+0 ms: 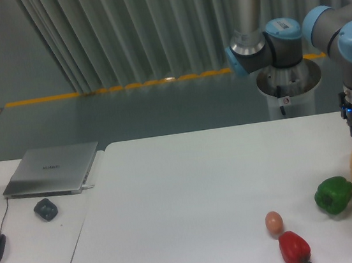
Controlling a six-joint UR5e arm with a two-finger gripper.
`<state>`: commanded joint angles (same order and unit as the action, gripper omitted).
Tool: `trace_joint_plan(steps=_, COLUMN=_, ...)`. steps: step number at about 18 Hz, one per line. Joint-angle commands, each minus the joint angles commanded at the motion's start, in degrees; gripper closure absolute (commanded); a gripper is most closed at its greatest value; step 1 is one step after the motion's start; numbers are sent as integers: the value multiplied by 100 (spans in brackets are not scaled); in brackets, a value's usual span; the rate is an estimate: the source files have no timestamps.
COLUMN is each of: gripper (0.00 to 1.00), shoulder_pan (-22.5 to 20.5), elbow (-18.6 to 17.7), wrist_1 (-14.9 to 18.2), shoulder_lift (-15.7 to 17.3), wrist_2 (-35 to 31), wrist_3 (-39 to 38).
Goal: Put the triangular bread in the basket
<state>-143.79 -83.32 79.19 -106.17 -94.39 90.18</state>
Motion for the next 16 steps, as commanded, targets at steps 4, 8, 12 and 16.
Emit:
trace_joint_plan(steps=4, gripper=0, shoulder_pan=9, elbow=0, wrist_1=0, shoulder_lift=0, wrist_2=149, wrist_3=-53)
trace_joint_plan(steps=8, gripper=0, shoulder_pan=-44, elbow=-9, wrist_1=0, shoulder_lift=-9, wrist_2=518, wrist_3=-220)
trace_joint_plan(steps=12, gripper=0, shoulder_pan=-149, elbow=-289, wrist_1=-288, shoulder_lift=9, wrist_2=589, wrist_3=-237)
trace_joint_plan(steps=16, gripper=0, shoulder_pan=-298, elbow=-439, wrist_1=-510, shoulder_lift=79, wrist_2=1194, wrist_3=-369)
